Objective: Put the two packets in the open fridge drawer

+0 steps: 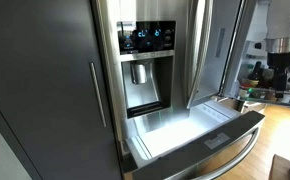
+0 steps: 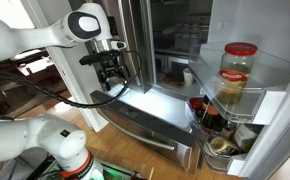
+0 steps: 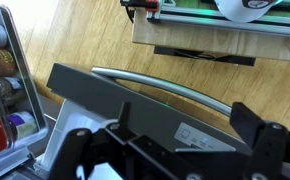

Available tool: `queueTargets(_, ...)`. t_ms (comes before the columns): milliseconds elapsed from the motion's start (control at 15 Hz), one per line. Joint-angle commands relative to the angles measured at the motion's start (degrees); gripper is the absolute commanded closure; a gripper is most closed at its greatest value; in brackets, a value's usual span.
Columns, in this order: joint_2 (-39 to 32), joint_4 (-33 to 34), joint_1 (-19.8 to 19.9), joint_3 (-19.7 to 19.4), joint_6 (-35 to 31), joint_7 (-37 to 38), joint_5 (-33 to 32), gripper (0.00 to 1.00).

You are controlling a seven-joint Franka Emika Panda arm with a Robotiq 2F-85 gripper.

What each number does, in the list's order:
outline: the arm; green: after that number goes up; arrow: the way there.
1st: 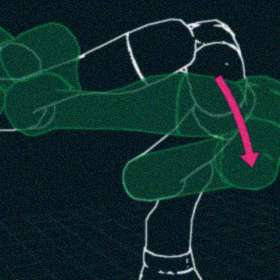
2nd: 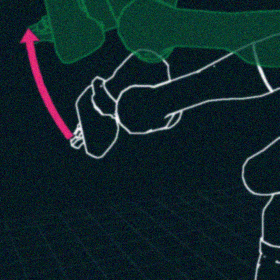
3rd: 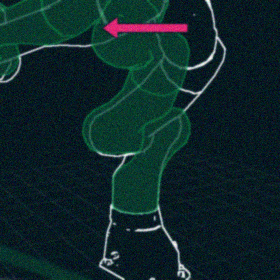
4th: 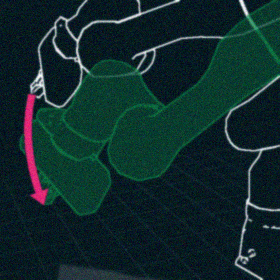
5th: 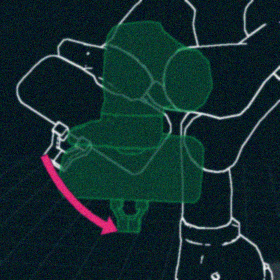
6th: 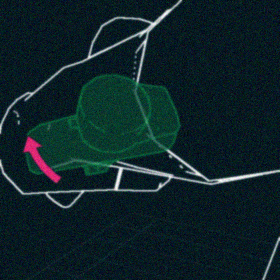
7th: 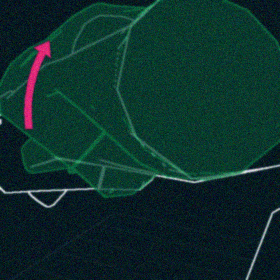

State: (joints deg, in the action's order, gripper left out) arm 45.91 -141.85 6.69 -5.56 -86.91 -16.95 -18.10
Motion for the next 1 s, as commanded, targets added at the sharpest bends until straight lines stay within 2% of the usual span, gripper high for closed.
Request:
queueTargets(0, 0.07, 0.19, -1.96, -1.32, 0.5, 1.04, -0.77, 0.0)
queueTargets(333, 0.07, 0.2, -1.96, -1.32, 0.5, 1.04, -0.77, 0.0)
queueTargets(533, -2.83, 0.53, 0.47, -4.55, -4.38, 3.01, -2.47, 0.0)
queueTargets(733, -5.34, 2.06, 3.99, -11.99, -15.76, 3.28, -4.75, 0.0)
queueTargets(867, -9.01, 3.0, 4.65, -16.73, -27.18, 2.05, -3.59, 0.0)
queueTargets(933, -10.31, 2.69, 3.43, -19.45, -32.45, 3.38, -2.64, 0.0)
